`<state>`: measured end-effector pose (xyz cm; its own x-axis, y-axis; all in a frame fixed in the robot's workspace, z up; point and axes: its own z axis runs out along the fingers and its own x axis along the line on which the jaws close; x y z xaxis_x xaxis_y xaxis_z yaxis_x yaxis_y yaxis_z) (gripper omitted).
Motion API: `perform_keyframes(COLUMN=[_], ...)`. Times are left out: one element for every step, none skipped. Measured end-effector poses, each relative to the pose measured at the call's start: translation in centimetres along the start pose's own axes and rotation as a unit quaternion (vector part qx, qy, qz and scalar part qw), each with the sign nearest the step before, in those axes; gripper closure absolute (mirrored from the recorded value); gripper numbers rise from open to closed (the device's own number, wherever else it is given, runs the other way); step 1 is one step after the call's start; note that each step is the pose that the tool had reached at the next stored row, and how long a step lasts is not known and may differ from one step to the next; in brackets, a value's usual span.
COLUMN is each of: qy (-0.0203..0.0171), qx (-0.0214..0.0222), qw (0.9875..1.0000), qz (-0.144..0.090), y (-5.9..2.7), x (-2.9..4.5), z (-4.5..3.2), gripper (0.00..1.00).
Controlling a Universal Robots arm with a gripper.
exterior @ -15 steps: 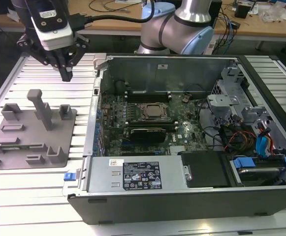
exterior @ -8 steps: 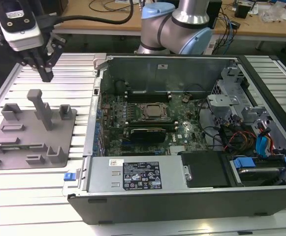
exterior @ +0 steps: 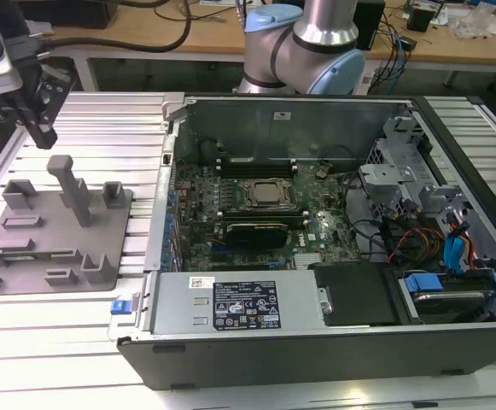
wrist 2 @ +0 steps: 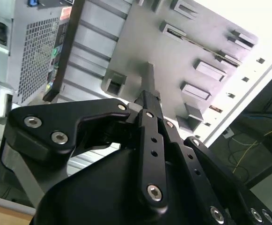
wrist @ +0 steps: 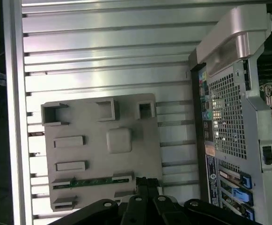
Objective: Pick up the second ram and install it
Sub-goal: 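Reach for the second ram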
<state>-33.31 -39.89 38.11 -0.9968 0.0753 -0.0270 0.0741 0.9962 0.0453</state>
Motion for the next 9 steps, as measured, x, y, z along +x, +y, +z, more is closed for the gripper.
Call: perform_keyframes(qy=[0.0000, 0.0000, 0.0000, 0.0000, 0.0000, 0.0000, 0.0000, 0.0000, 0.0000], qx=[0.0000, 0.0000, 0.0000, 0.0000, 0.0000, 0.0000, 0.0000, 0.0000, 0.0000], qw=[1.0000, 1.0000, 1.0000, 1.0000, 1.0000, 1.0000, 1.0000, 1.0000, 1.0000], qz=[0.000, 0.000, 0.000, 0.000, 0.000, 0.000, 0.000, 0.000, 0.000], y=[-0.04, -0.07, -0.09, -0.13, -0.18, -0.24, -0.30, -0.36, -0.42], x=[0.44, 0.77, 1.02, 1.46, 2.04, 2.72, 3.45, 4.13, 4.84], z=[0.15, 0.26, 0.33, 0.47, 0.62, 0.80, 1.00, 1.17, 1.32], gripper=[0.92, 0.92, 0.92, 0.92, 0.92, 0.92, 0.92, 0.92, 0.92])
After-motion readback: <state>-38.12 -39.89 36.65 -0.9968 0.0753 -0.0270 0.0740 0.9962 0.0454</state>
